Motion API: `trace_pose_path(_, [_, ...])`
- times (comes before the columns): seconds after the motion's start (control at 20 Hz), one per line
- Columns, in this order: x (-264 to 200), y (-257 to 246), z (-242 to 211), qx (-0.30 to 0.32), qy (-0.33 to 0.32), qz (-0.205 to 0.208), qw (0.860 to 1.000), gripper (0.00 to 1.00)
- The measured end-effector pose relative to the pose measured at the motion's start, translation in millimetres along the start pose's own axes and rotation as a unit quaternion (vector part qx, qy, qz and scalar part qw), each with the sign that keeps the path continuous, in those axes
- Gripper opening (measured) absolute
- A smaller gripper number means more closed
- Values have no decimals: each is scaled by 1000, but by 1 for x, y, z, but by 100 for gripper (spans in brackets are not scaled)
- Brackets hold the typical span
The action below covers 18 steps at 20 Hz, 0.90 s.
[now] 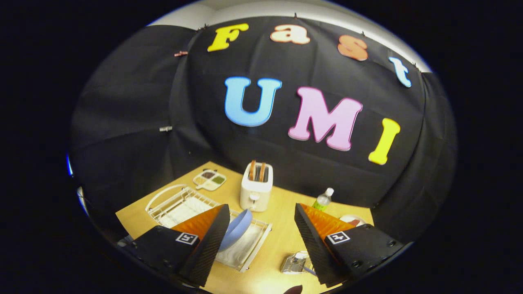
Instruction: Take the plate from the dish rack, then take the spoon from the basket and place it into the plate.
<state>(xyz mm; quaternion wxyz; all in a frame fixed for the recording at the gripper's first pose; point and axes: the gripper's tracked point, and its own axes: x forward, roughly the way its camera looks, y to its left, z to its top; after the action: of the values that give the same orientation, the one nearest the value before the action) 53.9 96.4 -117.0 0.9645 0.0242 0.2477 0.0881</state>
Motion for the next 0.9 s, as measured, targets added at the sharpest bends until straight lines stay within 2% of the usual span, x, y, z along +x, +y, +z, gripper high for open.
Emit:
trace_pose_path(0.1, [25, 10, -31, 21, 69, 3, 997, 98])
trace_pose_path(0.3, [70, 33, -70, 70, 171, 9, 983, 95])
trace_pose_path(0.4, [88, 33, -90, 76, 206, -7, 976, 94])
trace_pose_path(0.55, [116, 38, -119, 82, 250, -29, 964, 86])
trace_pose_path(0.7, [132, 39, -143, 90, 280, -51, 954, 63])
trace_pose_path(0.85, [139, 37, -156, 114, 304, -79, 943, 43])
trace_pose_path(0.9, [140, 37, -155, 122, 304, -84, 941, 39])
